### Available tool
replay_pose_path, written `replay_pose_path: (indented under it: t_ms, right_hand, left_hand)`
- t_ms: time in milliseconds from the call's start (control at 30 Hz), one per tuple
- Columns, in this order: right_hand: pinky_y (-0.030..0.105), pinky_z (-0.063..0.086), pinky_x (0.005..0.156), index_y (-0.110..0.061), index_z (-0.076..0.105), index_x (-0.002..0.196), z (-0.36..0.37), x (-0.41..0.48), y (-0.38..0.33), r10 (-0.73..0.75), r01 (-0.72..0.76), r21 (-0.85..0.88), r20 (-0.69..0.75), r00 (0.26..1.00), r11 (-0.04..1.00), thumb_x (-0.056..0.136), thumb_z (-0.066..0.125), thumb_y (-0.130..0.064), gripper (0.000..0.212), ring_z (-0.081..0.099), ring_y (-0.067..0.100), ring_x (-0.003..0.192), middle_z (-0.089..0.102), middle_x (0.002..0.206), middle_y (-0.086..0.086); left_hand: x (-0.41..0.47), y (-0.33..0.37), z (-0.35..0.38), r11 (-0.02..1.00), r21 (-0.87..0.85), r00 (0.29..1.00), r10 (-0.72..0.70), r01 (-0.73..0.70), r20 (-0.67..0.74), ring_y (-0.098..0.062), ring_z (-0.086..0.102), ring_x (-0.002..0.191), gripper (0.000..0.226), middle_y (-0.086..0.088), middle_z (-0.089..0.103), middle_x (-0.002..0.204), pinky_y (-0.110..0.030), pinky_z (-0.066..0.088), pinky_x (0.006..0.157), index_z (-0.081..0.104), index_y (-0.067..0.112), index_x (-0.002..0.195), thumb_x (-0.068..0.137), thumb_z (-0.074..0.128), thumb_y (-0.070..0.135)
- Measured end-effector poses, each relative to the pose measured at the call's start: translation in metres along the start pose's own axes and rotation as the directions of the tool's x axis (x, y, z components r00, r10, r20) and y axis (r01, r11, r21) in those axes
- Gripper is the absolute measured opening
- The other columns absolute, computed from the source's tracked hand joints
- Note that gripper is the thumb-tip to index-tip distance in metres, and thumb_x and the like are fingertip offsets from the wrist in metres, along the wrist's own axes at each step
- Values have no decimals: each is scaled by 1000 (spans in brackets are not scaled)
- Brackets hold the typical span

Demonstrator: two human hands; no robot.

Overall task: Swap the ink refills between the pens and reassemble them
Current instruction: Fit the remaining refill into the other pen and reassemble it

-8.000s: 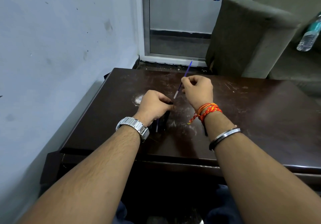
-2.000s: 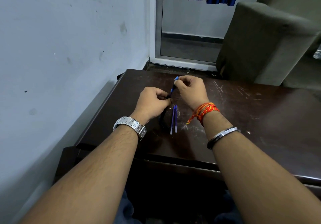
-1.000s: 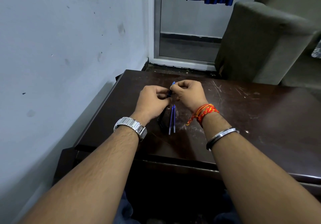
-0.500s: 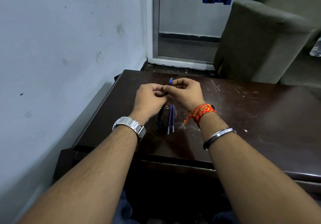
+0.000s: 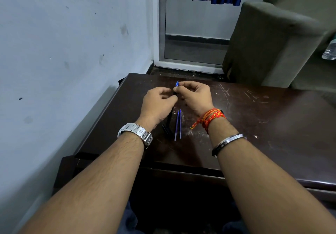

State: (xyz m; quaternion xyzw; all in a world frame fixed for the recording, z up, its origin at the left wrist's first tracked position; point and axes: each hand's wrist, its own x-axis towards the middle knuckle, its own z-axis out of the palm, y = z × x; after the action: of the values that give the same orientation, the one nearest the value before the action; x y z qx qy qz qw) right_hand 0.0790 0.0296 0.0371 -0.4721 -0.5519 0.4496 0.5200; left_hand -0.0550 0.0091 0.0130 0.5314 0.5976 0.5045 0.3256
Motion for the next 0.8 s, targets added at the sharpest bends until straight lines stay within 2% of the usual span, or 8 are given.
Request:
replay_pose_path:
  t_ms: [67,167,300,433,533,600,667,800]
  right_hand:
    - [13,48,49,-12,73,85,0,0,1,0,0,-12,0,1000,1000,82,74,-5,7,62,-3,51,70,69,-2]
    - [17,49,50,-12,73,86,1,1,2,13,-12,-20,4,1000,1000,81,74,-7,7,61,-1,52,70,73,1]
    - [15,51,51,-8,74,87,2,1,2,13,-13,-15,2,1000,1000,82,74,-5,7,63,-1,53,71,72,2]
    - [18,52,52,-13,73,84,2,1,2,17,-17,-42,7,1000,999,81,74,-7,6,63,2,55,71,73,1]
    - [15,50,50,-13,73,83,2,2,2,-3,3,-35,9,1000,999,81,75,-6,7,63,-1,53,71,70,-1]
    - [18,53,55,-17,73,80,1,2,3,0,0,-40,9,1000,999,80,75,-7,10,67,2,60,72,72,-1]
    - [25,58,60,-18,73,80,1,2,4,18,-18,-53,8,1000,998,80,76,-9,10,68,9,66,73,75,1]
    - [21,52,53,-15,72,83,2,3,4,25,-24,-69,20,999,997,80,78,-11,8,65,6,59,73,75,3]
  left_hand:
    - [0,-1,0,1000,28,1000,2,-2,8,-11,75,84,31,3,78,89,-42,64,81,73,26,105,76,81,20]
    - [0,-3,0,998,50,999,35,-34,-34,-3,71,74,30,7,74,80,-32,64,71,69,31,89,70,91,24]
    - [-1,0,1,1000,-11,1000,-18,18,17,-12,75,87,28,2,77,92,-40,63,82,72,27,101,74,80,25]
    - [-1,0,1,993,113,997,37,-30,-66,-5,67,76,28,8,70,81,-23,55,66,69,31,88,70,89,23]
    - [-1,1,2,998,62,1000,-19,20,-8,-14,71,85,20,4,73,87,-39,63,75,75,24,92,74,81,31]
    - [-3,3,2,996,83,998,-36,32,42,-16,74,82,11,2,77,82,-47,63,78,78,22,88,79,75,28]
    - [-4,2,1,992,124,999,-20,16,30,-16,75,75,6,1,76,75,-46,64,75,77,21,81,76,81,21]
    - [-4,2,0,995,101,999,-17,21,-39,-21,72,74,28,-1,72,77,-43,64,67,67,21,77,66,92,27]
